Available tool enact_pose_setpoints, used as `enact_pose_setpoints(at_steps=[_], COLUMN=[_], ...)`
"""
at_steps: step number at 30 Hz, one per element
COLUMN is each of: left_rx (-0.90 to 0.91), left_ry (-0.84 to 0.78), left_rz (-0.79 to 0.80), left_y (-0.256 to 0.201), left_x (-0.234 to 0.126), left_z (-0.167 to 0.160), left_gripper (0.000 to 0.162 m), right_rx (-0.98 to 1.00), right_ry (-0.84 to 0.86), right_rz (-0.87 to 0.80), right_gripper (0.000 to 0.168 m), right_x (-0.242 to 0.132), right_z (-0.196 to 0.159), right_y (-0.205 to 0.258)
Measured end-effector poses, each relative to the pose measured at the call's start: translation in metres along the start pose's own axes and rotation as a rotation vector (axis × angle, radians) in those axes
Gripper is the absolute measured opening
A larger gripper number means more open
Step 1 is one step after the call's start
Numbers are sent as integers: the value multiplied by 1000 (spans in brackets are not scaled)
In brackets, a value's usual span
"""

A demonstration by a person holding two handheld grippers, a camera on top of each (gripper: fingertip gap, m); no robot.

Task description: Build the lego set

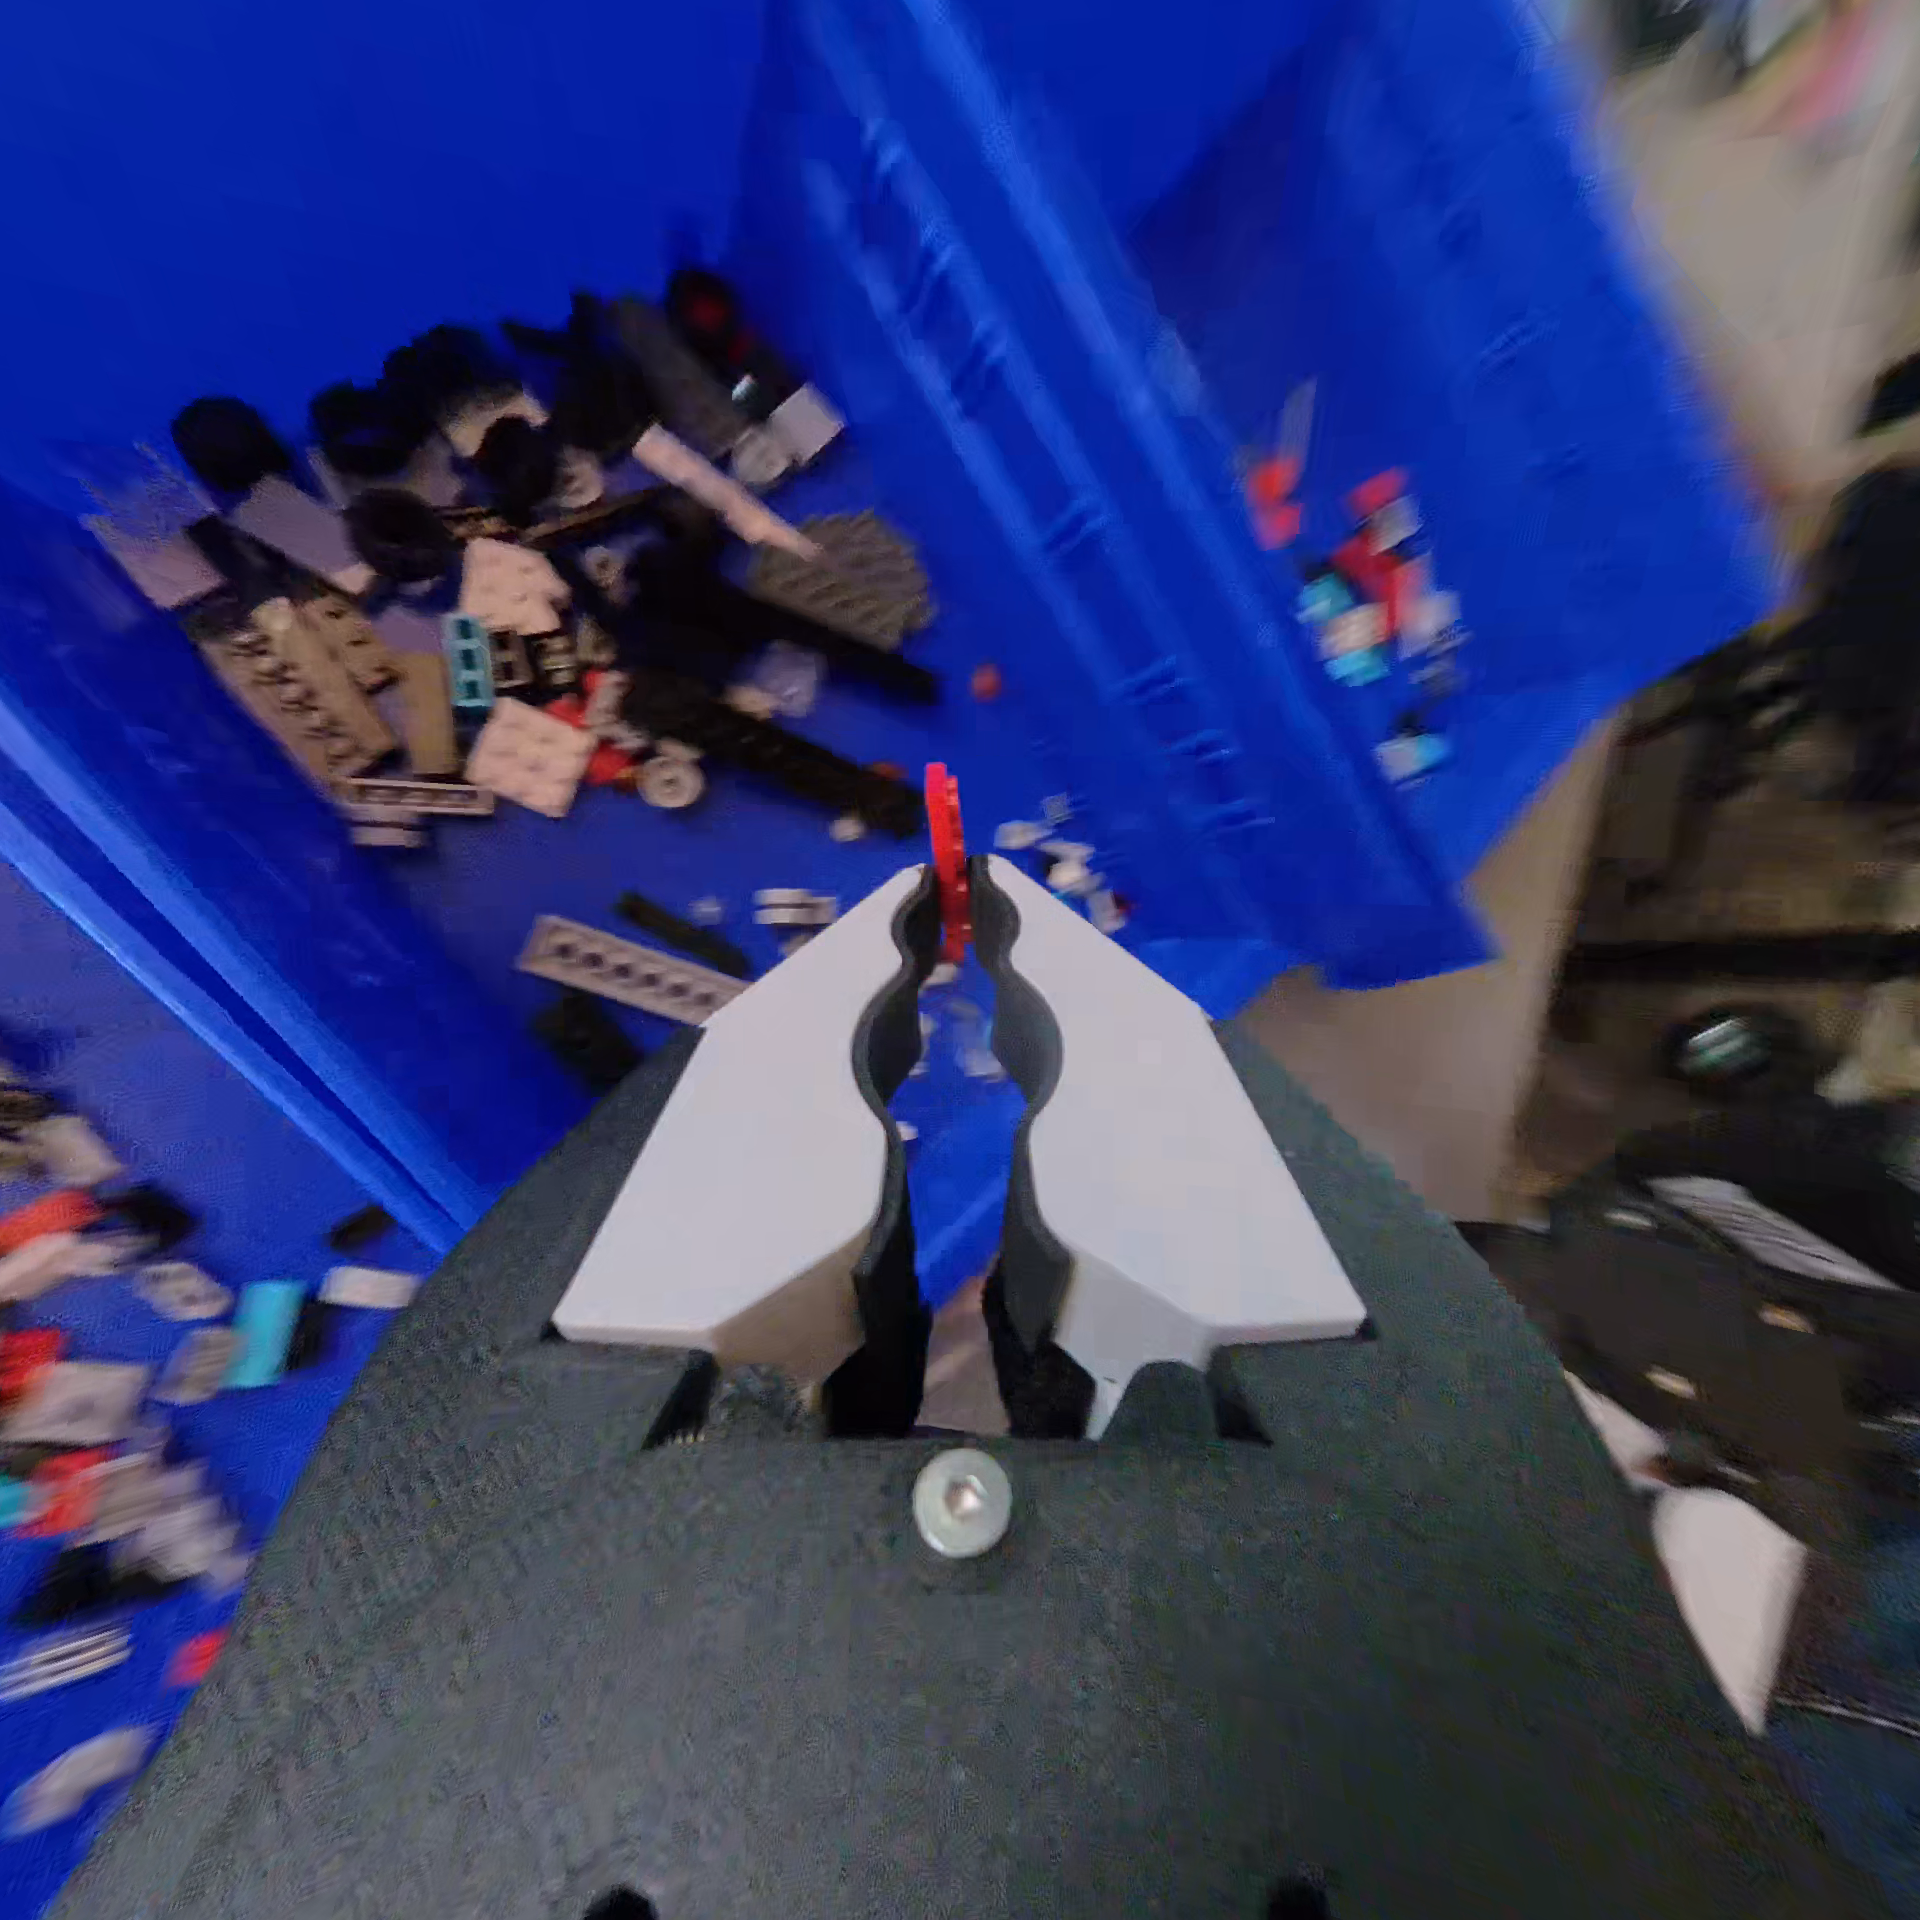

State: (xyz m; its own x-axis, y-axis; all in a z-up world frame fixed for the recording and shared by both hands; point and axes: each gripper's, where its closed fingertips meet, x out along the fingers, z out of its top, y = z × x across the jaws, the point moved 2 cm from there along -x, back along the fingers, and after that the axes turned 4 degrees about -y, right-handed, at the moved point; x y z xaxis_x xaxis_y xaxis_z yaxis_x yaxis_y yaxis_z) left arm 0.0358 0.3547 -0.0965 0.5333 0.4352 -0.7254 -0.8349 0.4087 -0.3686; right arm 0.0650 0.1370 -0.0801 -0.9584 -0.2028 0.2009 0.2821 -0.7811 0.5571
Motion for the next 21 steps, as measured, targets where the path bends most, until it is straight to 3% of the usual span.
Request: enact_pose_setpoints(at_steps=[1,5,10,21], left_rx=[-47,-196,-363,-535], left_ry=[-95,-440,-755,-1147], left_rz=[-67,-283,-413,-296], left_y=[-12,-47,-68,-80], left_x=[-14,-70,-120,-162], left_z=[-1,-22,-78,-199], left_gripper=[6,6,5,5], right_rx=[-1,-20,-112,-379], right_ry=[-10,-39,-53,-10], right_rz=[-12,-63,-142,-307], right_gripper=[13,17,24,39], right_x=[-1,0,8,30], right_z=[1,4,1,-32], right_y=[-2,-7,-6,10])
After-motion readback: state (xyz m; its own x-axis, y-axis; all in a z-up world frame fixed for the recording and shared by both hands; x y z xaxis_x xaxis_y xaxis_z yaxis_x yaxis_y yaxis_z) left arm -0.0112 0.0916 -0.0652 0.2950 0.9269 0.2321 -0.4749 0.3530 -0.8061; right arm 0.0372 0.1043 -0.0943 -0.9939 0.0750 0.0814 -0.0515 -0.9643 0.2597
